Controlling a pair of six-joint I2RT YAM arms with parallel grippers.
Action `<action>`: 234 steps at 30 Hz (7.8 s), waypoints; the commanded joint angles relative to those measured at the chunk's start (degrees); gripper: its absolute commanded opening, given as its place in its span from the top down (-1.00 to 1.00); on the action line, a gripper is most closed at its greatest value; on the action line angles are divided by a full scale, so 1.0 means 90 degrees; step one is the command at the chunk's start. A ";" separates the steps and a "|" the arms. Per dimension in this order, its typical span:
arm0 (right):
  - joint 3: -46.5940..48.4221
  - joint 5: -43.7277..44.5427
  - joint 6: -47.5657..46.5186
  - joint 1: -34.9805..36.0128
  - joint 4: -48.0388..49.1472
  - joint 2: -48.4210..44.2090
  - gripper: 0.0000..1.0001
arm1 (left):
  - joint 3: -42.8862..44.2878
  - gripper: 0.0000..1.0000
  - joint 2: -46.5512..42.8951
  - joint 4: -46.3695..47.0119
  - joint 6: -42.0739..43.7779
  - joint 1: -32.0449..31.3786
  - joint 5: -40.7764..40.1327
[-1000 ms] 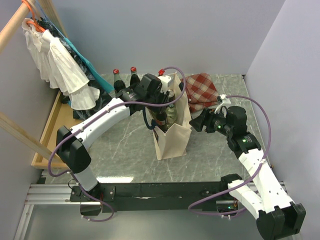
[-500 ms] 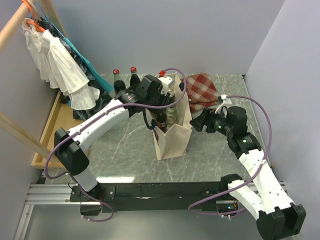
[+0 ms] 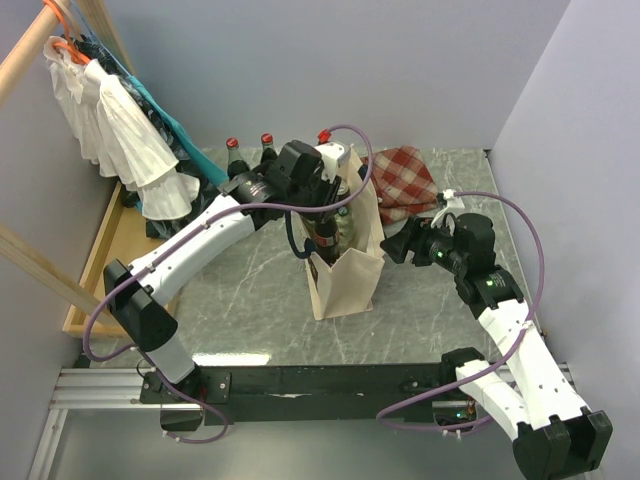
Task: Take the beverage out of the canvas bag
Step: Take out the drink from the canvas bag, then place the drink at the center of the board.
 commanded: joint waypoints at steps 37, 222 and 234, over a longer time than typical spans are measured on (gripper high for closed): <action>0.0137 0.0161 -0.0113 0.0038 -0.0110 -0.0069 -0.63 | 0.1278 0.98 -0.0949 0.0817 -0.0092 -0.0135 0.0016; 0.0224 0.0552 -0.0182 0.0028 -0.0432 -0.0098 -0.79 | -0.2121 0.98 -0.0978 0.4821 -0.0659 0.2463 -0.0394; 0.0205 0.0552 -0.0221 0.0028 -0.0403 -0.0010 -0.79 | -0.2209 0.98 -0.0910 0.5075 -0.0639 0.2463 -0.0365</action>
